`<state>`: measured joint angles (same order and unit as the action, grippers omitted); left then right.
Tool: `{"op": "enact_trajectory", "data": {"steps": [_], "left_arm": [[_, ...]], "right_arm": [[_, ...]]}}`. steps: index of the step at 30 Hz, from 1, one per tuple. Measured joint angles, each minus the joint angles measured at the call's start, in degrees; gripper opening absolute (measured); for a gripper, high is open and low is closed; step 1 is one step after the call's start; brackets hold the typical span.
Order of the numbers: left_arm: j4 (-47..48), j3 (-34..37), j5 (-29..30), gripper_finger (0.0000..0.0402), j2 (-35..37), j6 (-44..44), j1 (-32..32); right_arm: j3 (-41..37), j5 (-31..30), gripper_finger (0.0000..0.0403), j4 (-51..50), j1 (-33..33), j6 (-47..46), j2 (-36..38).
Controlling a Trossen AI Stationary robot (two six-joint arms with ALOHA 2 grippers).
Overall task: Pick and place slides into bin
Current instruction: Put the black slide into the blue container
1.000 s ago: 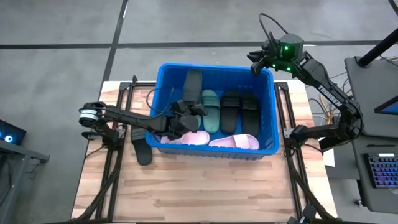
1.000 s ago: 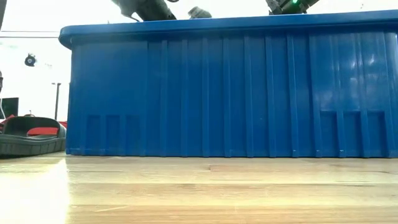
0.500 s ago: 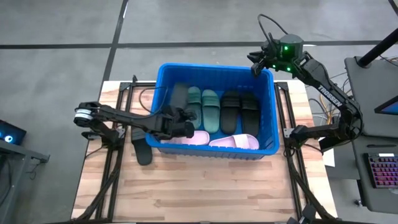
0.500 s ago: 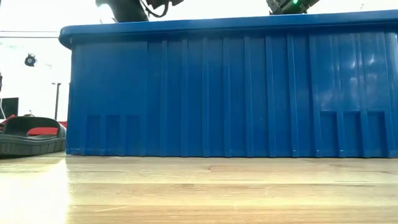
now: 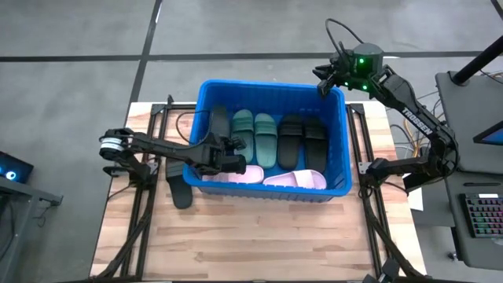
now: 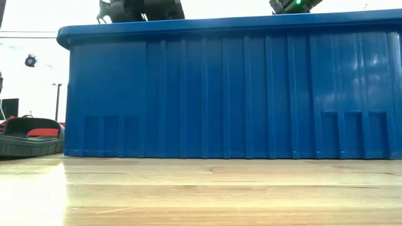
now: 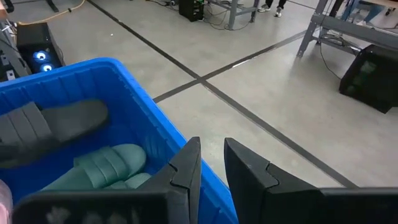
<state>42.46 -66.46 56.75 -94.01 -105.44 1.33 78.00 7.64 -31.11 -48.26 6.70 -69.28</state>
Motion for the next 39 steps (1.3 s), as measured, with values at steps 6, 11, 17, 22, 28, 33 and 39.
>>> {"op": "enact_trajectory", "data": {"steps": [6, 11, 17, 22, 28, 33, 39], "left_arm": [[0.25, 0.28, -6.52, 0.0, -1.98, -0.97, -0.99], [0.12, 0.28, -7.46, 0.0, -3.76, -0.53, -1.52], [-0.21, 0.26, -6.52, 0.0, -4.88, 3.57, -2.24], [0.03, 0.48, -5.91, 0.0, -5.74, 4.11, -3.68], [-1.01, 0.61, -5.95, 0.0, -5.87, 4.29, -4.42], [-0.82, 0.61, -8.53, 0.003, -5.07, 4.43, -4.83], [-0.83, 0.61, -15.2, 0.014, -4.45, 4.63, -5.12]], "right_arm": [[0.0, -0.15, 0.0068, 0.0, -0.01, 0.89, 0.0], [0.0, -0.15, 0.0073, 0.0, -0.01, 0.95, 0.0], [0.0, -0.15, 0.0069, 0.0, -0.01, 1.07, 0.0], [0.0, -0.15, 0.0063, 0.0, 0.0, 1.03, 0.0], [0.0, -0.13, 0.0069, -0.19, 0.01, 0.98, 0.0], [0.0, -0.13, 0.0074, -0.2, -0.01, 1.01, 0.15], [0.0, -0.15, 0.0071, -0.24, 0.01, 1.31, 0.17]]}}
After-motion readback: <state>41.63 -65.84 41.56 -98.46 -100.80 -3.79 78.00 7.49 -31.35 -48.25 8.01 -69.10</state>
